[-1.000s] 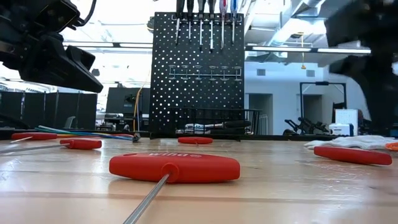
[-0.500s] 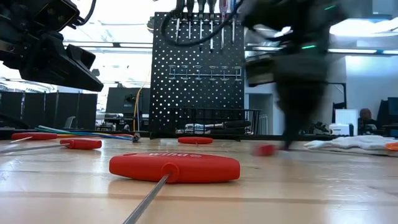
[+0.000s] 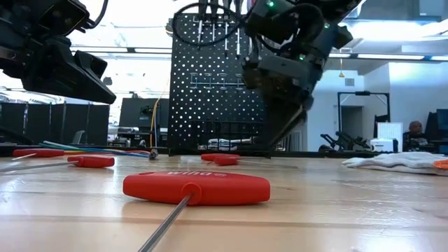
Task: Hang tools onto peg board
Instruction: Move the red hex key to the top middle of the table, then hang the red hex key onto the black pegboard
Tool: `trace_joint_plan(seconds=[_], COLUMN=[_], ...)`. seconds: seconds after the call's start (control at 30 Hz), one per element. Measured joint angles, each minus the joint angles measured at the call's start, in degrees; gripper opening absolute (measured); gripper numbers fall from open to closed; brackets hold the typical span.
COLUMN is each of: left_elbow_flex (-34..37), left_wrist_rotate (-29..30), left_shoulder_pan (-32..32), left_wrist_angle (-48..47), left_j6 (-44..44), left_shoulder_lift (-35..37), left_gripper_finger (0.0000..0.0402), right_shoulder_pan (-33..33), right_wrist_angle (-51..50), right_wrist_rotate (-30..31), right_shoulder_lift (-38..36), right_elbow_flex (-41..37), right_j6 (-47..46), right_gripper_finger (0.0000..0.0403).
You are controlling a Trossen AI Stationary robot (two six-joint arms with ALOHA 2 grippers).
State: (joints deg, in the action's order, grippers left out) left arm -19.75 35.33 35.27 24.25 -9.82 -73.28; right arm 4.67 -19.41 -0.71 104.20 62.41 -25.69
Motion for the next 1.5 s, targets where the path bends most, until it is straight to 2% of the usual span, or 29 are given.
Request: trace_joint_plan(seconds=[0.17,0.27,0.4,0.53,0.77,1.0,1.1,1.23,1.3,1.5], left_elbow_flex=[0.00,0.00,0.02,0.00,0.02,0.01,0.02,0.01,0.00,0.01], left_wrist_rotate=[0.00,0.00,0.00,0.00,0.00,-0.01,0.00,0.00,0.00,0.00], left_shoulder_pan=[0.00,0.00,0.00,0.00,0.00,0.00,0.00,0.00,0.00,0.00], left_wrist_angle=[0.00,0.00,0.02,-0.02,-0.37,-0.34,-0.33,-0.33,-0.34,-0.35], left_j6=[-0.02,-0.02,-0.04,-0.04,-0.04,-0.28,-0.28,-0.30,-0.34,-0.38], left_shoulder_lift=[0.00,0.00,0.00,0.00,0.00,0.00,0.00,0.00,0.00,0.00], left_gripper_finger=[0.0000,0.0000,0.0000,0.0000,0.0000,0.0000,0.0000,0.0000,0.0000,0.0000], right_shoulder_pan=[-0.82,-2.57,-5.10,-5.50,-1.50,2.97,3.89,2.89,2.10,1.15], right_wrist_angle=[6.46,8.90,4.00,-2.19,-2.47,0.71,1.76,-1.62,-3.56,-4.48], right_wrist_rotate=[2.82,2.89,1.89,-1.30,-5.08,-5.50,-4.28,2.97,4.66,1.98], right_shoulder_lift=[0.13,0.13,0.13,0.13,0.15,0.15,0.15,0.15,0.15,0.15], right_elbow_flex=[0.00,0.00,0.02,-0.10,-1.72,-1.75,-1.75,-1.75,-1.75,-1.75], right_j6=[12.30,15.55,13.56,10.19,4.93,1.88,3.88,4.02,3.65,3.09], right_gripper_finger=[0.0150,0.0172,0.0195,0.0201,0.0192,0.0189,0.0189,0.0189,0.0189,0.0189])
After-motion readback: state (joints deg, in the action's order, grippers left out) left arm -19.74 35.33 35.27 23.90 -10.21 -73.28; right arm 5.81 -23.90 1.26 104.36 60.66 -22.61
